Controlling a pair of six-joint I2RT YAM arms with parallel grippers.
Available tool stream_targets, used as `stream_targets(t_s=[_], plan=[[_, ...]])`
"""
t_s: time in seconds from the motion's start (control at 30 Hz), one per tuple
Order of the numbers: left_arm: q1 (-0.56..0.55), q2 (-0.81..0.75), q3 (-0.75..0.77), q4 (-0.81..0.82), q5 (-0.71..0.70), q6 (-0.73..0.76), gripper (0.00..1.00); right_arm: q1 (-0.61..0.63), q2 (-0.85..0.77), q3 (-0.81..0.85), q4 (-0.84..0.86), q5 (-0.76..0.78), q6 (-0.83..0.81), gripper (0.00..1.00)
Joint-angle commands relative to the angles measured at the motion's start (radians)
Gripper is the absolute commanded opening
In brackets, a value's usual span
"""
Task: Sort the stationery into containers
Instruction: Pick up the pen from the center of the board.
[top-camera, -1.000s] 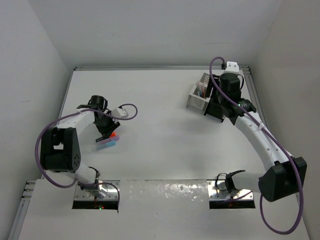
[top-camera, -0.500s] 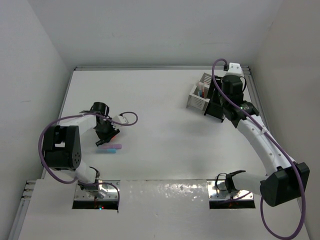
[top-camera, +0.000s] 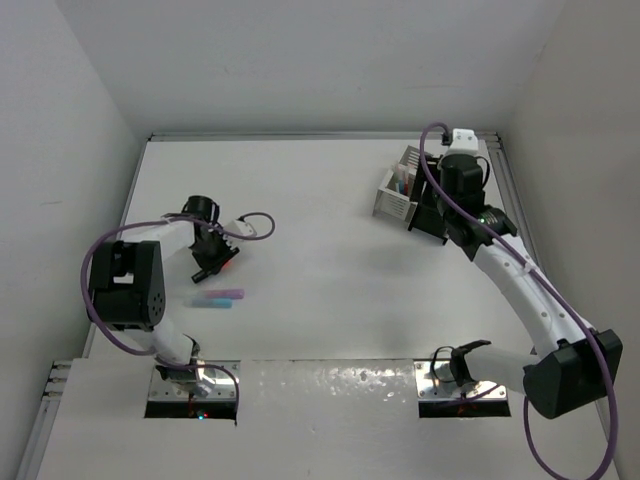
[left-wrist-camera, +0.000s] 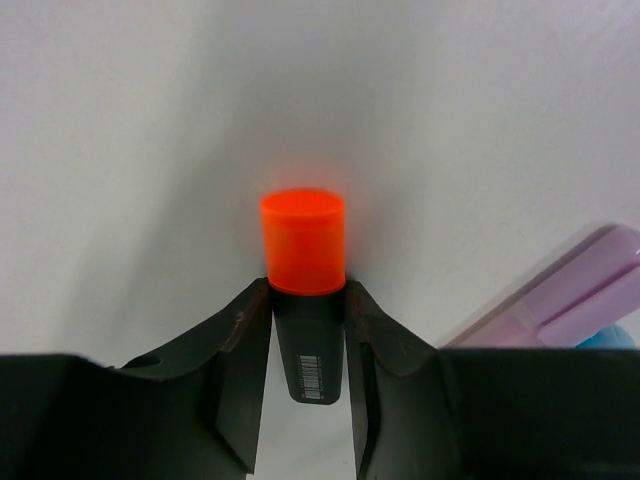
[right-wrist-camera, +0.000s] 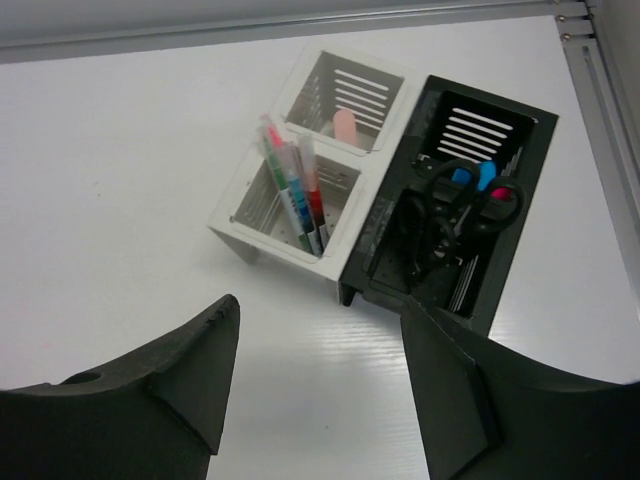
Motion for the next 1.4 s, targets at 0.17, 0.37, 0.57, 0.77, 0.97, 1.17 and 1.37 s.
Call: stream_targets(t_s=[0.17, 0.37, 0.57, 0.77, 0.97, 1.17, 1.37], plan=[[-0.127, -0.103, 0.415, -0.081, 0.123, -0.061, 0.0, 0.08, -0.003, 0.064, -0.002, -0.096, -0.002, 0.65], [-0.316, -0.089, 0.645, -0.121, 0.169, -0.091, 0.0, 0.088, -0.04, 0.064, 0.034, -0.217, 0.081, 0.64], [-0.488, -0.173, 0.617, 0.011, 0.209, -0.145, 0.0, 0.128, -0.046, 0.052, 0.2, -0.349, 0.231, 0.52], [-0.589, -0.221, 0.58, 0.034, 0.241, -0.18, 0.0, 0.18, 0.0, 0.046, 0.378, -0.435, 0.357, 0.45], [-0.626, -0.229, 0.57, 0.045, 0.217, -0.199, 0.0, 0.247, 0.039, 0.052, 0.392, -0.463, 0.38, 0.44], [-0.637, -0.226, 0.58, 0.063, 0.218, -0.214, 0.0, 0.292, 0.09, 0.061, 0.393, -0.471, 0.38, 0.47], [-0.637, -0.229, 0.58, 0.078, 0.211, -0.237, 0.0, 0.317, 0.125, 0.073, 0.369, -0.469, 0.368, 0.47]])
